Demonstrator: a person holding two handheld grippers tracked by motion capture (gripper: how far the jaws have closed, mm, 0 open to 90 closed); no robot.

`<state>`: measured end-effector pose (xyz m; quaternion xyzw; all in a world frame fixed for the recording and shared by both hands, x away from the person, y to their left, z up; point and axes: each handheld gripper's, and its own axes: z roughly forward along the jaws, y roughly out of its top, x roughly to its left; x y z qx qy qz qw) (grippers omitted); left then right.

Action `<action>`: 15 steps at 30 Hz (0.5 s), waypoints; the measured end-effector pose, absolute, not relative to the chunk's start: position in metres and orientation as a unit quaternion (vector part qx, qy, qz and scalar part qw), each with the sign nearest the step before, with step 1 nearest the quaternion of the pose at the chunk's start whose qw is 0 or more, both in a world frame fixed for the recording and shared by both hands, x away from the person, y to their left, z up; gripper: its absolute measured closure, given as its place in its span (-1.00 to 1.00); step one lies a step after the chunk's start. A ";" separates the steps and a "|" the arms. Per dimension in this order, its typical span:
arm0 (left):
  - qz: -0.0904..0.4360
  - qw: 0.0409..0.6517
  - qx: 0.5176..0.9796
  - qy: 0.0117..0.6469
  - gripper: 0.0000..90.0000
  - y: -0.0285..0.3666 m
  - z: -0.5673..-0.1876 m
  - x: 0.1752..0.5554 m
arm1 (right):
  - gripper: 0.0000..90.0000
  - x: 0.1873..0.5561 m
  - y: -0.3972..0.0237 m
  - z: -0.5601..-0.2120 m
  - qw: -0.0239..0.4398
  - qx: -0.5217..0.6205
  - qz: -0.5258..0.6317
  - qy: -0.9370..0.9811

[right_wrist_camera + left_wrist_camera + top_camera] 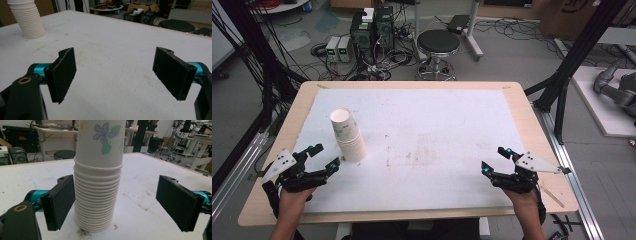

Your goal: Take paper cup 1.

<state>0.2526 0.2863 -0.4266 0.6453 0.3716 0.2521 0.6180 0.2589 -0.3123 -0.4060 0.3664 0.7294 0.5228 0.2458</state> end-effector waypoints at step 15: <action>0.257 0.625 0.639 0.368 -0.65 0.291 -0.393 0.259 | -0.57 0.258 -0.309 -0.410 0.242 0.364 0.511 0.741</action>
